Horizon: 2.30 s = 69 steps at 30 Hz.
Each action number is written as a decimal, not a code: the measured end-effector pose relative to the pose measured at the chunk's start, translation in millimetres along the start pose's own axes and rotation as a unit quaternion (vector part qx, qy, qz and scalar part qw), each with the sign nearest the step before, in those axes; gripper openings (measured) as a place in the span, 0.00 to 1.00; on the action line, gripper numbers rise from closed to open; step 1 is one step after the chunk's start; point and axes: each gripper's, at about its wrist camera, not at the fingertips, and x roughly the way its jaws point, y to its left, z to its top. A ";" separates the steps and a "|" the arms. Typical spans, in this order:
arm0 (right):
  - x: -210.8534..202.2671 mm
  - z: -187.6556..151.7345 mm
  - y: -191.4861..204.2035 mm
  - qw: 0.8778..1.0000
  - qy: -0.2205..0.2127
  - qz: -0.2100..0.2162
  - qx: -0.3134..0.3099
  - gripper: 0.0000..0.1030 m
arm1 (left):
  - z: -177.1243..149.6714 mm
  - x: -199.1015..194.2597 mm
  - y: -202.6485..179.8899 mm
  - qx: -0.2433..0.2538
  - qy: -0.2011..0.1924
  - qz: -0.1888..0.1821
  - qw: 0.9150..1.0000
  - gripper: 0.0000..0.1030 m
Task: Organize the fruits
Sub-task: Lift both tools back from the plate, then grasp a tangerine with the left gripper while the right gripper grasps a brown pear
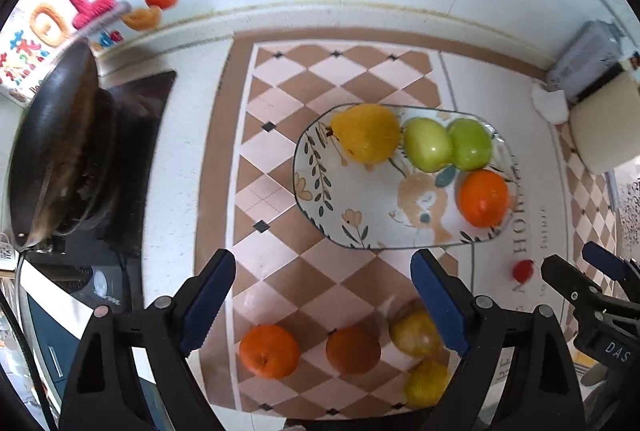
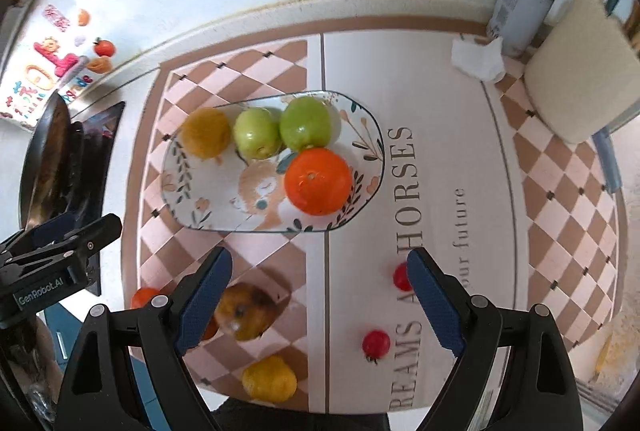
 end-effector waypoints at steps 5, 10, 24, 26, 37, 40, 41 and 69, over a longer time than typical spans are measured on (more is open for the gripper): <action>-32.8 -23.1 8.5 1.000 -0.019 0.008 0.001 0.89 | -21.8 -33.7 -1.2 0.013 -0.028 -0.003 1.000 0.87; -64.4 -43.9 13.5 0.999 -0.040 0.008 -0.003 0.89 | -40.7 -63.7 -4.9 0.023 -0.051 -0.013 0.998 0.87; -129.9 -75.7 26.5 0.996 -0.088 0.009 -0.023 0.89 | -75.7 -120.1 -1.7 0.018 -0.095 -0.030 0.995 0.87; -134.6 -77.3 28.3 0.996 -0.090 0.012 -0.024 0.89 | -78.9 -124.3 0.2 0.016 -0.099 -0.032 0.995 0.87; -134.0 -80.4 34.6 0.996 -0.088 0.027 -0.021 0.89 | -84.5 -127.0 13.3 -0.007 -0.099 -0.035 0.994 0.87; -121.8 -77.8 32.6 0.996 -0.077 0.041 -0.014 0.94 | -82.5 -120.0 18.4 -0.014 -0.094 -0.020 0.995 0.97; -115.1 -76.3 31.5 0.996 -0.072 0.046 -0.011 0.94 | -82.2 -116.7 20.5 -0.016 -0.093 -0.016 0.995 0.98; 133.8 -66.9 62.8 0.985 0.135 0.075 -0.075 0.68 | -99.3 66.5 77.2 -0.048 0.115 0.054 0.991 0.98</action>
